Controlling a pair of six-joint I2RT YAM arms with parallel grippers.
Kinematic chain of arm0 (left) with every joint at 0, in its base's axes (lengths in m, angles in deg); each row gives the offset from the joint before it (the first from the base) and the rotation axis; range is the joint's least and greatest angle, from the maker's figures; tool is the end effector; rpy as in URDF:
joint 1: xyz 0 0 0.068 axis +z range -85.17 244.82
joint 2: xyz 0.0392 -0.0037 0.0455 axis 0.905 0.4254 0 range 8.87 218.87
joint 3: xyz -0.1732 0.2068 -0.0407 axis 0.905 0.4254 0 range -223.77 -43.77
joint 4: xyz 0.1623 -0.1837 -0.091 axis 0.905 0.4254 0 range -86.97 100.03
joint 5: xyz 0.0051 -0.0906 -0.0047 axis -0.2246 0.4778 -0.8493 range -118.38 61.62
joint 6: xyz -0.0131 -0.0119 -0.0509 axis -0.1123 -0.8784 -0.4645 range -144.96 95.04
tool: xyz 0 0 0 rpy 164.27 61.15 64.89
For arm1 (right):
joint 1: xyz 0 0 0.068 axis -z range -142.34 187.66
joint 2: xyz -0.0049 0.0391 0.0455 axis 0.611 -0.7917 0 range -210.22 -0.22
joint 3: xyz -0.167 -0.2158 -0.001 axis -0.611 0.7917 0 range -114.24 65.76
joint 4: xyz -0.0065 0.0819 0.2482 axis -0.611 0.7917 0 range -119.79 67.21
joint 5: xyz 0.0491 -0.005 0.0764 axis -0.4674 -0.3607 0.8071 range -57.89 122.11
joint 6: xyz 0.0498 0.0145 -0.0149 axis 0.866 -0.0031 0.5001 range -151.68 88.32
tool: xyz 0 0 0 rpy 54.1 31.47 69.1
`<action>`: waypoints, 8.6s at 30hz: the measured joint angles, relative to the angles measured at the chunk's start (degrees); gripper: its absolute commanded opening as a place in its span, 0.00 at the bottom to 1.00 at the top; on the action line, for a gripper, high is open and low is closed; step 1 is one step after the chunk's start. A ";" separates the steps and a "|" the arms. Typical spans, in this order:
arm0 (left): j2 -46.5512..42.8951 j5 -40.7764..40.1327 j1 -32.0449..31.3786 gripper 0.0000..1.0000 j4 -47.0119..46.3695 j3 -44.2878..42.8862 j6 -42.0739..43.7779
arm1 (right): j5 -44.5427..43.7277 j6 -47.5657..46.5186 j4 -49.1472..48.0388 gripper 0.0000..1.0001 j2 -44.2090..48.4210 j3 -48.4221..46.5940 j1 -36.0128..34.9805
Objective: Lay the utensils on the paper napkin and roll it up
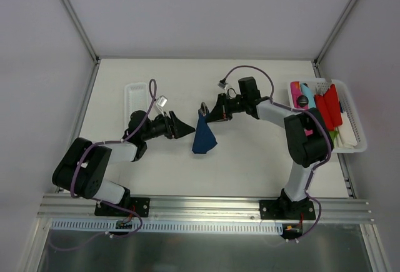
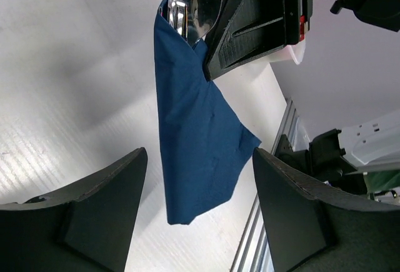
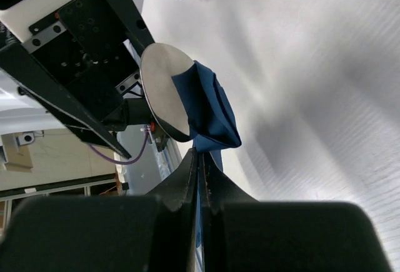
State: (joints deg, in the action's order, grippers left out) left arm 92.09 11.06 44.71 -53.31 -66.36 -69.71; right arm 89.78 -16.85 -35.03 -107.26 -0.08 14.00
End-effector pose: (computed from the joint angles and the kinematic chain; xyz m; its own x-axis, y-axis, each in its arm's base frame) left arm 0.2387 -0.1115 0.1839 -0.6556 -0.3390 -0.6747 0.5616 0.3784 -0.7358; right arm 0.3512 0.1867 0.1951 -0.7353 -0.1728 -0.6554 -0.6753 0.2684 0.6869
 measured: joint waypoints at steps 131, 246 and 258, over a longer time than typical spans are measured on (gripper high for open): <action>-31.36 -19.93 -2.36 0.00 6.51 -1.79 -5.81 | -22.56 -16.37 24.44 0.51 22.01 -13.22 -17.73; -22.29 -9.73 -2.80 0.62 -6.78 -2.97 -19.06 | 8.85 23.34 -23.54 0.00 15.93 1.55 -12.33; -34.69 -10.54 -2.82 0.67 8.35 -3.96 -11.41 | 5.75 12.87 -11.50 0.00 20.98 -0.48 -12.55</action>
State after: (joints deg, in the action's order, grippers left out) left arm 57.40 0.53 41.89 -44.96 -70.31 -81.12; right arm 95.52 -3.98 -46.52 -86.28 -0.56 1.45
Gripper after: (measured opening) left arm 0.663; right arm 0.084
